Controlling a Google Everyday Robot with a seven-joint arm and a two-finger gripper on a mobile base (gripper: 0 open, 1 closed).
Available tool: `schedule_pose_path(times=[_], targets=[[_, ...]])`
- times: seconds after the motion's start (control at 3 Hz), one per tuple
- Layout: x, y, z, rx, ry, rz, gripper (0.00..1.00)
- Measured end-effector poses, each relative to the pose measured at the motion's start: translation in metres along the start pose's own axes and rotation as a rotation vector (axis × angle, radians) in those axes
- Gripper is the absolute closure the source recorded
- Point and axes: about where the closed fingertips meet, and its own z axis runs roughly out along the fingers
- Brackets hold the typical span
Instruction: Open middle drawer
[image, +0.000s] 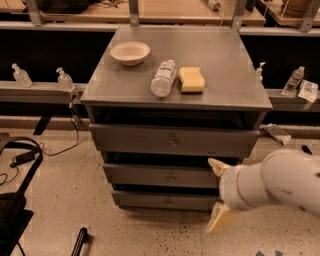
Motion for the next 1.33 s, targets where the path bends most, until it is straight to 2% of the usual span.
schedule_pose_path(times=[0.33, 0.67, 1.0, 1.33], targets=[[0.026, 0.014, 0.047, 0.038, -0.005, 0.005, 0.00], [0.031, -0.006, 0.061, 0.161, -0.045, 0.048, 0.00], [0.028, -0.021, 0.058, 0.220, -0.057, 0.065, 0.00], [0.031, -0.021, 0.063, 0.234, -0.050, 0.050, 0.00]])
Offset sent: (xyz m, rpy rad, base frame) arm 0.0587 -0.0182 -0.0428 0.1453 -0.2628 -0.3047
